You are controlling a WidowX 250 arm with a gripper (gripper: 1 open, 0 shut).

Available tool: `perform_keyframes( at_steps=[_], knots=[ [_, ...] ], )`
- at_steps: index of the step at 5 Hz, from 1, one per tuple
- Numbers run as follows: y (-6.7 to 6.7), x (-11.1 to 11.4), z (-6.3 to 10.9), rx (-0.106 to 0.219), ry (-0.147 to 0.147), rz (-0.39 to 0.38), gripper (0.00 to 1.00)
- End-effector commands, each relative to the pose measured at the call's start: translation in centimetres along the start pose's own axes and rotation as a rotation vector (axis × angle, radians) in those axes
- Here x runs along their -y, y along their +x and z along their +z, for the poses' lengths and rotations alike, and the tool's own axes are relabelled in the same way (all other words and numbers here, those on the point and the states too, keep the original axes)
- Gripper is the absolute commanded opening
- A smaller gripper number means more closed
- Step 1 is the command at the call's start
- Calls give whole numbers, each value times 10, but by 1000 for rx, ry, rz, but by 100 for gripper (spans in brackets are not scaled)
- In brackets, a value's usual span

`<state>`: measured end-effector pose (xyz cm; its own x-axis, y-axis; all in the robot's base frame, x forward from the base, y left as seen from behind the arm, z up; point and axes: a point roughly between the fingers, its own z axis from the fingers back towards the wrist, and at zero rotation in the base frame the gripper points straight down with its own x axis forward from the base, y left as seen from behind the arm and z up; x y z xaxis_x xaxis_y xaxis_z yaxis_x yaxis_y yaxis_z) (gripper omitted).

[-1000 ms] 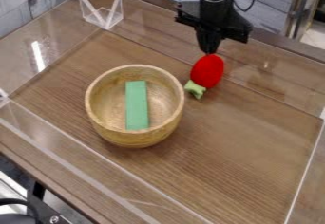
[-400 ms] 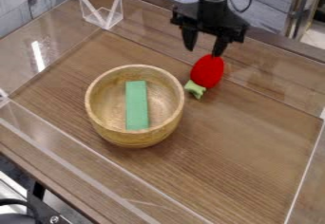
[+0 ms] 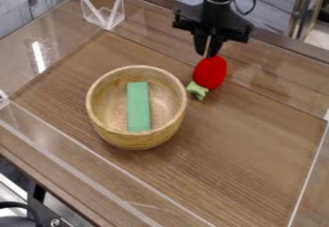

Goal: Move the red fruit to the left

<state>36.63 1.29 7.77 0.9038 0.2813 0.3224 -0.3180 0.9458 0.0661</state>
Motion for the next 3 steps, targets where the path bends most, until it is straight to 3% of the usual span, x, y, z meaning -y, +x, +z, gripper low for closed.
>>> perform_keyframes(
  at_steps=[1,2,3],
  knots=[
    [20,8,35,69,-31,69,0],
    [20,13,45,60,-31,118,0],
    [16,18,40,44,-34,107,100]
  ],
)
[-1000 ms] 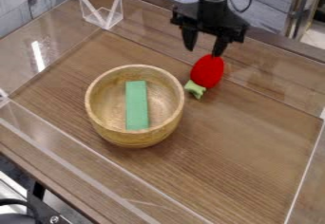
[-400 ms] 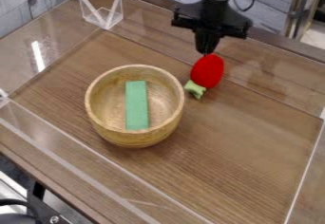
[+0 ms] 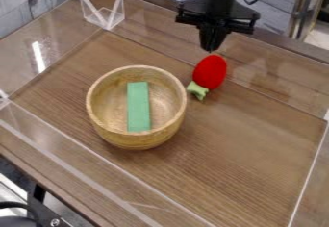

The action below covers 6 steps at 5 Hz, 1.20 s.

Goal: Move the red fruit to the left

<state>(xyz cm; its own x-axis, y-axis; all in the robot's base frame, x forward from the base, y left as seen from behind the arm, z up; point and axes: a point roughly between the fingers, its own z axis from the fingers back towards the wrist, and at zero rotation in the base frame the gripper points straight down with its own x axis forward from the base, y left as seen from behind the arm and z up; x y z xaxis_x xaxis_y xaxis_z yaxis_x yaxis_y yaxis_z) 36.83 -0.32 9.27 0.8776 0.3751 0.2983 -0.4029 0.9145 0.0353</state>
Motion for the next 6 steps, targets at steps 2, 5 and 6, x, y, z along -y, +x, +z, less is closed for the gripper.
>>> perform_keyframes(
  at_steps=[2,5,6],
  knots=[
    [3,9,6,39,-35,-38,100],
    [-18,11,-25,-5,-19,-37,0],
    [-10,4,-15,0,-41,4,0]
  ],
)
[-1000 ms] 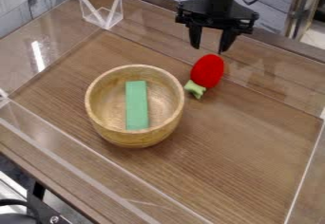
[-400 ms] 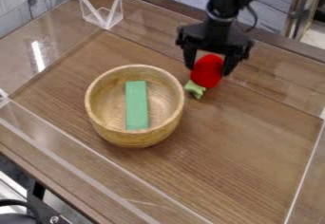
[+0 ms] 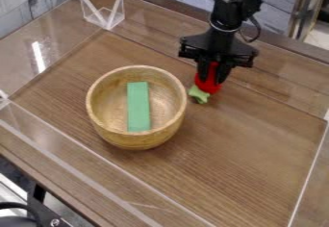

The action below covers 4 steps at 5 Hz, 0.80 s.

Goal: Move the red fruit to the left

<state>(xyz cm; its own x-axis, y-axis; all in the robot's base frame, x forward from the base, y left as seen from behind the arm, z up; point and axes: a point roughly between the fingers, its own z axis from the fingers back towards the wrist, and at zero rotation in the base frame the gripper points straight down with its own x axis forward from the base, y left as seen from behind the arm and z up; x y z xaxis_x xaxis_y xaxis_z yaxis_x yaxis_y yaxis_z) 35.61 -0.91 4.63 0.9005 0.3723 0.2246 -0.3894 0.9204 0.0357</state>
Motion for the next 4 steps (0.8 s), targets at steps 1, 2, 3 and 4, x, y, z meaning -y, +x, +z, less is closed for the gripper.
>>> perform_keyframes(
  at_steps=[1,2,3,4],
  knots=[
    [24,-8,45,82,-75,72,0],
    [35,-14,81,100,-116,155,0],
    [47,-28,117,115,-155,272,0],
    [45,-52,124,116,-148,344,0]
  ],
)
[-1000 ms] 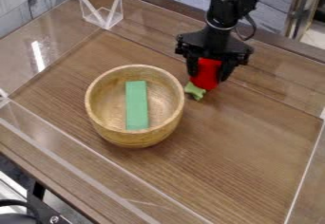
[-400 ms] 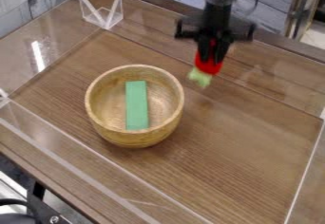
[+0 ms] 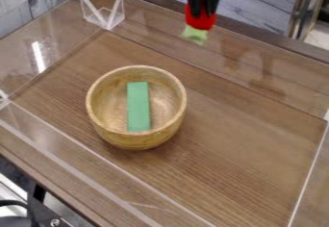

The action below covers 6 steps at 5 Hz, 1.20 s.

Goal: Move the red fruit to the left

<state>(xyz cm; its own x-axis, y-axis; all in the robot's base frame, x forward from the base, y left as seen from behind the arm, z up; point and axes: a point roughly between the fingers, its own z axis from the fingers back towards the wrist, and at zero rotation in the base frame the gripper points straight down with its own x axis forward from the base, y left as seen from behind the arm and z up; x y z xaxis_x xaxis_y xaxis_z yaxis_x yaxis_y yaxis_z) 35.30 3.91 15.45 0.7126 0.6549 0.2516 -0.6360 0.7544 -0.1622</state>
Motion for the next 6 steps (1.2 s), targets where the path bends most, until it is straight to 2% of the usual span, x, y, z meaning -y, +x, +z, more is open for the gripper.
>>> perform_keyframes(
  at_steps=[1,2,3,4,6],
  knots=[
    [-1,-9,21,62,-9,42,0],
    [-13,-11,16,61,20,103,0],
    [-21,1,15,43,16,64,0],
    [-12,-23,12,67,46,104,0],
    [0,-62,30,108,102,175,0]
  ],
)
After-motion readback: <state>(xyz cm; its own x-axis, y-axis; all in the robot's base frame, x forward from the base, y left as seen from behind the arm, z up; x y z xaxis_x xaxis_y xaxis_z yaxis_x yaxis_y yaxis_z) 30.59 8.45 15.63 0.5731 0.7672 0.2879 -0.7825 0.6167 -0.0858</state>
